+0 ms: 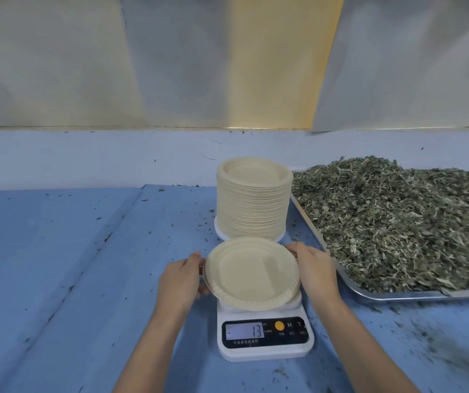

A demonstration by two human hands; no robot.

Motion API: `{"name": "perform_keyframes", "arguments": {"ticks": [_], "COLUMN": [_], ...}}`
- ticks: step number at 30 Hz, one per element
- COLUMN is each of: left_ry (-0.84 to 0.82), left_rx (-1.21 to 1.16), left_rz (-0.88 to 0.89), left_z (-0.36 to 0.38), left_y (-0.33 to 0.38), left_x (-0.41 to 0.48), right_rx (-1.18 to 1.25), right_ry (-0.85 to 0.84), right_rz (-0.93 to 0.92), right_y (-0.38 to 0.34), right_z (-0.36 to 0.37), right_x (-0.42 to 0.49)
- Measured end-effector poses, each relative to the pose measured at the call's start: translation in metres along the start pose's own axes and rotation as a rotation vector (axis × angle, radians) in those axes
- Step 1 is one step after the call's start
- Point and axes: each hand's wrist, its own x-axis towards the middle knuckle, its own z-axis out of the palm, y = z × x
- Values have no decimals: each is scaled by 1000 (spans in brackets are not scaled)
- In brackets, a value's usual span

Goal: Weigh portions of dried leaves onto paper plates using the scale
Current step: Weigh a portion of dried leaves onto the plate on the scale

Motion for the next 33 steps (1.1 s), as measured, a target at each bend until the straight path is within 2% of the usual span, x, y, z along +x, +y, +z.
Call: {"name": "perform_keyframes", "arguments": {"ticks": [4,9,13,16,19,23,25,28,33], "left_ry": [14,191,111,3,-49,-164,-220,-244,-264], "left_rx": [19,67,-35,-105,-167,-239,-241,-232,-189], "left_rz": [5,247,313,320,330,284,279,275,265], "left_z": [-1,-1,16,38,62,96,111,128,141], "left_y": [0,11,31,41,48,60,64,65,60], "left_x": [1,-8,-14,-18,-25,-37,-44,-49,-50], "right_rx": [-1,79,53,-175,-637,-1137,-1267,-1317,-1246], "right_ry": [26,52,93,157,163,-69,-253,-483,-613], "right_rz": [-3,-95,-238,-416,-544,-576,-459,-230,-213], "right_y": [4,2,-6,-10,-7,4,9,14,15], "right_z": [0,-7,-20,-40,-65,-90,-96,-103,-110], "right_x": [2,6,14,27,44,60,67,76,82]}}
